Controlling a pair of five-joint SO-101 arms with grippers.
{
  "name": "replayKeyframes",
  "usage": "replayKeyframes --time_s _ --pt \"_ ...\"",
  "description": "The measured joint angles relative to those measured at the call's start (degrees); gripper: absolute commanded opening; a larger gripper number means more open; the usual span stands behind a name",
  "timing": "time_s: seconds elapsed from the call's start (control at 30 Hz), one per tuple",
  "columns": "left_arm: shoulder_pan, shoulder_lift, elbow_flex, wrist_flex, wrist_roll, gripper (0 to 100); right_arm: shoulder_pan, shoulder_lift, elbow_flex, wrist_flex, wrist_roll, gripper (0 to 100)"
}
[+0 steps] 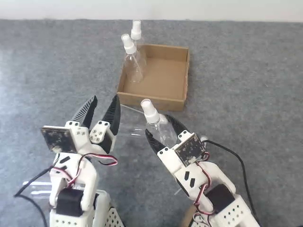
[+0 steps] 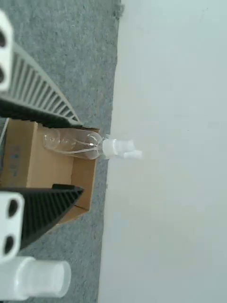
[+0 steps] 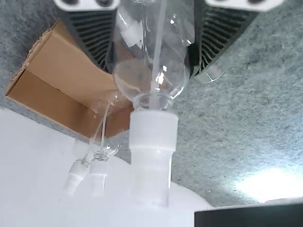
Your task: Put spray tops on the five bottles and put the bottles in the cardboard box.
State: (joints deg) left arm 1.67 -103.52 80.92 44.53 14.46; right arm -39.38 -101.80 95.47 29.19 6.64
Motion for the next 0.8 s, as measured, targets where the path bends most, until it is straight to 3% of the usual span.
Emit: replayKeyframes --time_s 0.33,0.8 --pt "0.3 0.0 1.1 0.0 0.1 18 -1.8 -0.1 0.0 0.5 0.0 4.7" --pt "11.8 0.0 4.8 0.0 -6.0 18 -2.3 -0.1 0.0 0.8 -0.1 4.7"
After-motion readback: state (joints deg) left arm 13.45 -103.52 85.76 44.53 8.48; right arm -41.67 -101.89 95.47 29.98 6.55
